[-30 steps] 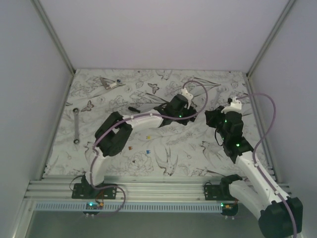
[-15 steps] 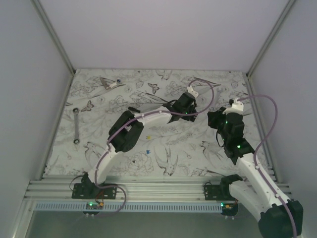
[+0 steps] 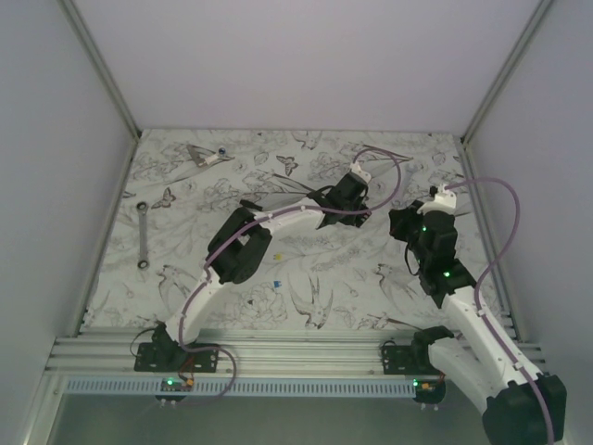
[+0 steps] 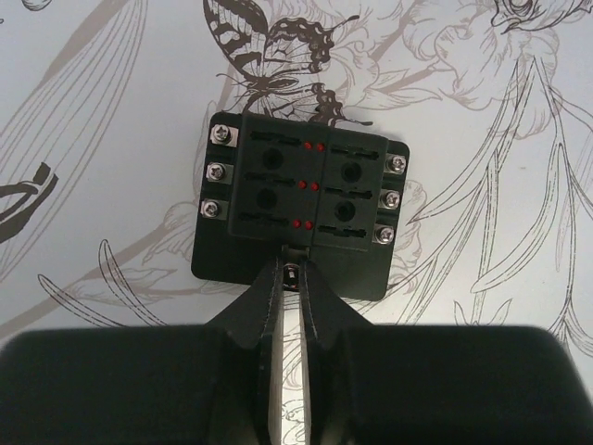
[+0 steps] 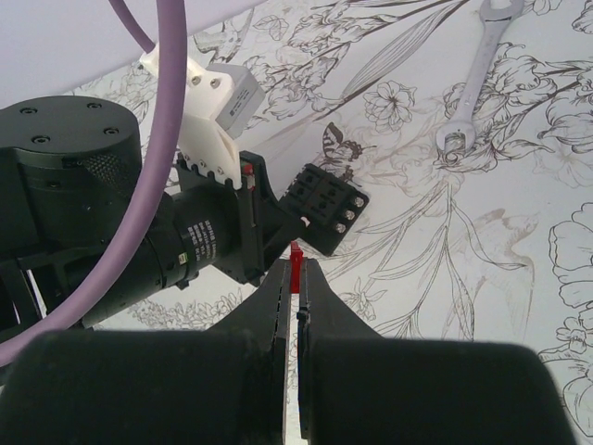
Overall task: Snap on the fuse box
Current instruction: Install the fuse at the fuse box base.
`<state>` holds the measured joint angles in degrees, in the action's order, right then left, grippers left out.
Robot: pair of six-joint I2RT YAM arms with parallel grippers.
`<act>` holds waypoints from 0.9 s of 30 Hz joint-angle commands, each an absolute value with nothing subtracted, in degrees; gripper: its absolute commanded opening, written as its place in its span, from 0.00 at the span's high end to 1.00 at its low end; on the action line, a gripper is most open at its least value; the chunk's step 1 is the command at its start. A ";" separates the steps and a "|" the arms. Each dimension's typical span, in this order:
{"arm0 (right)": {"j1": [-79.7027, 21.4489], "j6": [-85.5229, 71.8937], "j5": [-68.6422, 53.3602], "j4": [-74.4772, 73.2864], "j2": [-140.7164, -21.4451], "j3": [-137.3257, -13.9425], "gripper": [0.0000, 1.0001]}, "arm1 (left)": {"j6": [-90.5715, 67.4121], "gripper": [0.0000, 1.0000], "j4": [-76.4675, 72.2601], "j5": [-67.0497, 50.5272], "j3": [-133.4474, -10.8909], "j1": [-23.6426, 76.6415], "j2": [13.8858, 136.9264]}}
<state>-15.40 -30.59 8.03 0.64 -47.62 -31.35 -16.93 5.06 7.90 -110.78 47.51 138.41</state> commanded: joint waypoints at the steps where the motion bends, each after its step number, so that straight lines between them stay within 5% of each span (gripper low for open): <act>1: -14.68 -29.99 8.07 2.08 -47.02 -30.96 1.00 | -17.73 1.00 7.44 8.86 -109.62 47.47 138.54; 27: -23.70 -19.49 -7.08 -12.00 -62.59 -43.51 1.00 | -0.14 1.00 -0.73 -9.93 -57.08 47.24 98.88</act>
